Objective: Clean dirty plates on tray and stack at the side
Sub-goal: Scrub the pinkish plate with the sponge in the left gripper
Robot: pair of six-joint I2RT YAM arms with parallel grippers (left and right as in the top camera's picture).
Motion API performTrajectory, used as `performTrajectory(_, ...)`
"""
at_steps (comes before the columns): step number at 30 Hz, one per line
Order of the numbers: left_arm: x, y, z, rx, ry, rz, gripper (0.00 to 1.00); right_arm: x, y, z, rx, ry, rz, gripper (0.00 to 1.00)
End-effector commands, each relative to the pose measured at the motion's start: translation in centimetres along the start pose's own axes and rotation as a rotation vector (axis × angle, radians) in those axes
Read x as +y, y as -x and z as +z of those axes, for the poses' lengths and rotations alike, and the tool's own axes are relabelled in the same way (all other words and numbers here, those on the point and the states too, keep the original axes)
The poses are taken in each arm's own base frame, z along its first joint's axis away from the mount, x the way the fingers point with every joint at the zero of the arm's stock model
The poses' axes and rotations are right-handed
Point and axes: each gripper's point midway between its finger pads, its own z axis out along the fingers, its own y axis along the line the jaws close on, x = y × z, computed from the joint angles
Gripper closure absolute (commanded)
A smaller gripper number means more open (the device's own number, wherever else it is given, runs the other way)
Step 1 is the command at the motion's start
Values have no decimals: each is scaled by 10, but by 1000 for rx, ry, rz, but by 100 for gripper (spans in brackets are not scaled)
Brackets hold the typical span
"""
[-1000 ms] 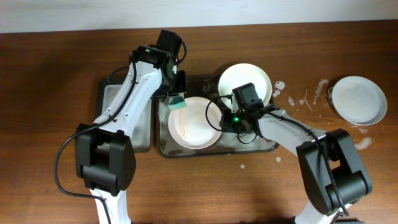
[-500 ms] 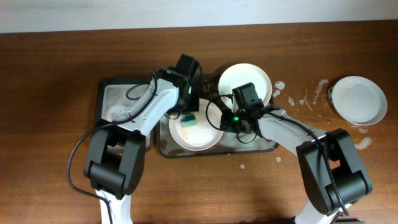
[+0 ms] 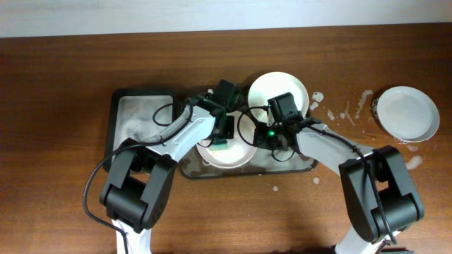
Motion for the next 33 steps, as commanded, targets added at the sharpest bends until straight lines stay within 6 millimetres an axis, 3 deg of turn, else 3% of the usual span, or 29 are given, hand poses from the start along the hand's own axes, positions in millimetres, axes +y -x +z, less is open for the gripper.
performTrajectory(1,29,23,4,-100,98,-56,99,2,2,1,2,3,8,96)
performTrajectory(4,31,26,5,-98,75,-67,99,2,2,1,3,5,8,96)
performTrajectory(8,-17,-16,2,102,-185,23,99,2,2,1,3,5,8,96)
performTrajectory(12,-36,-37,-5,180,-320,177,99,3,3,1,1,10,32,96)
performTrajectory(14,-28,-27,-2,134,-274,190,99,3,3,1,1,10,32,96)
performTrajectory(16,-8,-8,4,59,-150,156,99,3,2,1,4,9,33,96)
performTrajectory(18,37,14,5,-51,113,18,99,3,2,1,5,8,33,96)
performTrajectory(19,49,19,3,-81,184,-3,99,3,2,1,4,9,33,96)
performTrajectory(23,67,18,-1,-88,279,2,99,3,2,1,4,9,33,96)
performTrajectory(24,62,10,1,-43,248,26,99,3,3,1,2,10,32,96)
performTrajectory(26,23,-24,5,127,-4,156,99,3,3,1,1,11,32,96)
performTrajectory(29,-26,-66,-13,299,-353,295,99,3,4,1,-2,12,31,96)
performTrajectory(33,-33,-72,-16,295,-404,407,99,4,4,1,-3,13,31,96)
